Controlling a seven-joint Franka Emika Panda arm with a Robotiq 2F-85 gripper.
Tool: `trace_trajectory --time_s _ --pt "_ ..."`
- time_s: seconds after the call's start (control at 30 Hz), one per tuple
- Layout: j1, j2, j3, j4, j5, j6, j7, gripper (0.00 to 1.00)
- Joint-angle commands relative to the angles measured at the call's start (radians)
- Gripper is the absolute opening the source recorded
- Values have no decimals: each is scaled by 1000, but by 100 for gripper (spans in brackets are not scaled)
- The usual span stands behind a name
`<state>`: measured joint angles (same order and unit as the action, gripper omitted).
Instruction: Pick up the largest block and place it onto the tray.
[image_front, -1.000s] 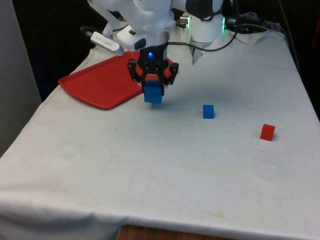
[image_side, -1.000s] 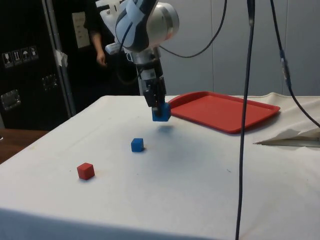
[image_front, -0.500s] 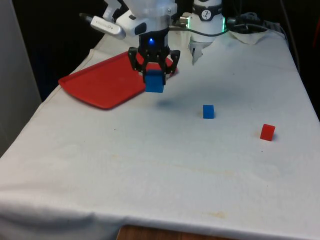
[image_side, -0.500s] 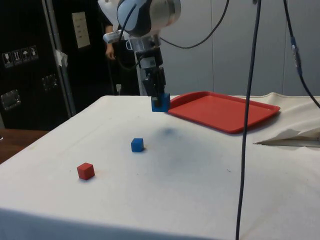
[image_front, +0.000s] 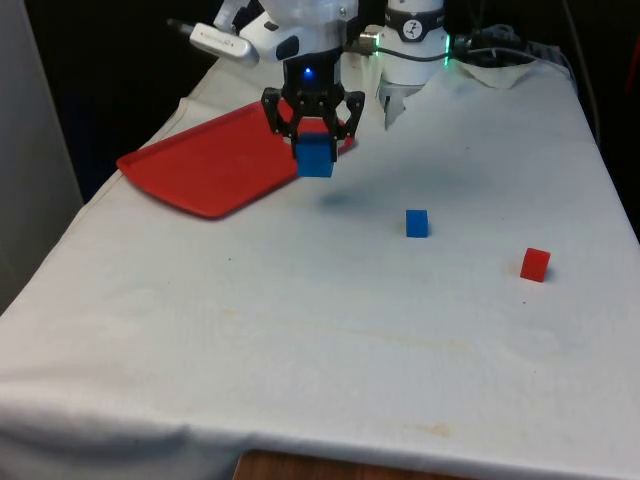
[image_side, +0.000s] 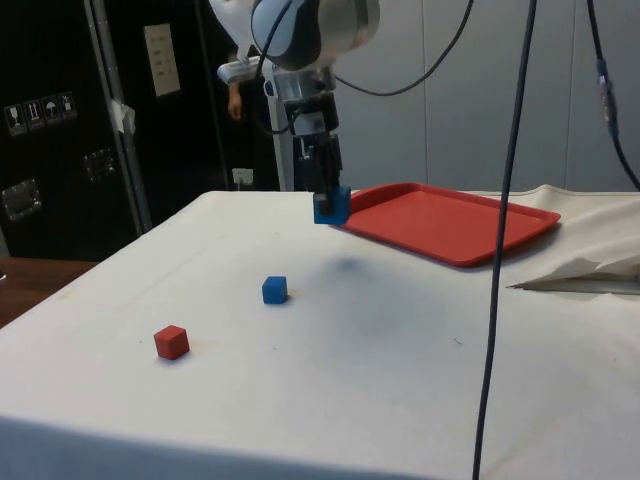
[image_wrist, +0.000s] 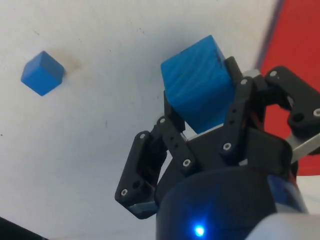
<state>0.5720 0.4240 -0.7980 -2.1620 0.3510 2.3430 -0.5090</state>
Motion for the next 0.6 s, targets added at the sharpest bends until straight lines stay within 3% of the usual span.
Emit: trace_trajectory --time_s 0.0,0.03,0.07,0.23,0.27,0.3,0.57 --pt "10 -17 -8 -24 -9 28 0 0" --pt "0 -6 0 -9 0 8 -3 0" --pt "10 -23 -8 -32 -9 35 -4 0" --pt "6 -54 -16 -80 -9 72 -30 0" --pt "0 -43 -9 -68 0 55 -29 0" --pt "6 -58 -19 -87 -8 76 -34 0" --pt "-1 -89 -51 -141 -6 109 -88 0"
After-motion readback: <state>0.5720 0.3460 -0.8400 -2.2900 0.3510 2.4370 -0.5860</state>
